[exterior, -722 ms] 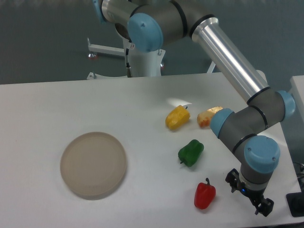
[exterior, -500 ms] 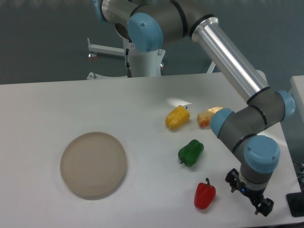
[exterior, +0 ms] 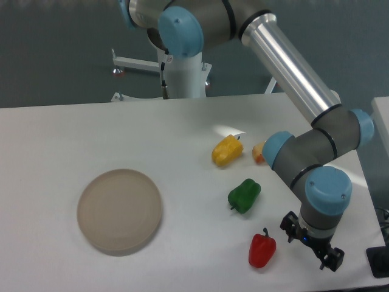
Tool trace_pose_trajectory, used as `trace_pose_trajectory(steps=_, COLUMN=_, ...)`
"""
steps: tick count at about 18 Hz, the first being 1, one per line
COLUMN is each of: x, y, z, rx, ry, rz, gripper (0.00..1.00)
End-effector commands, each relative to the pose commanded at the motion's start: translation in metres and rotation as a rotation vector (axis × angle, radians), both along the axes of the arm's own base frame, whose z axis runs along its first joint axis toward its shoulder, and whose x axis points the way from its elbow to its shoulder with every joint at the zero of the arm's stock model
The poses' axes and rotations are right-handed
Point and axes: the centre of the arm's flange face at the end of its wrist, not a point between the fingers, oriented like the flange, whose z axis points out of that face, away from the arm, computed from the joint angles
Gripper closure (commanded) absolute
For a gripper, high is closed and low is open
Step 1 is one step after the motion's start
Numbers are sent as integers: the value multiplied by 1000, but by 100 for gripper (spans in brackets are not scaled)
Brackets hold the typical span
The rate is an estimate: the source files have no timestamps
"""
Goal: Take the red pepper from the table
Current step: 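Move the open gripper over the red bell pepper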
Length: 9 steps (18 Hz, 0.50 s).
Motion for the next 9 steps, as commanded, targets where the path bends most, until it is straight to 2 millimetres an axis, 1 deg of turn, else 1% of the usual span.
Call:
trace_pose_trajectory(steps=2, x=14, y=-5, z=7, rx=40, ry=-72, rz=58, gripper=0)
trace_pose_trajectory(steps=3, x=19, y=-6, z=7, rx=55, ry=-103, rz=88, gripper=0)
trace_pose_trajectory(steps=6, x=25, y=-8, z=6, rx=84, ry=-163, rz=182, gripper=0)
trace_pose_trajectory(steps=9, x=32, y=-7, z=-1, rx=82, ry=-183, rz=202, gripper=0)
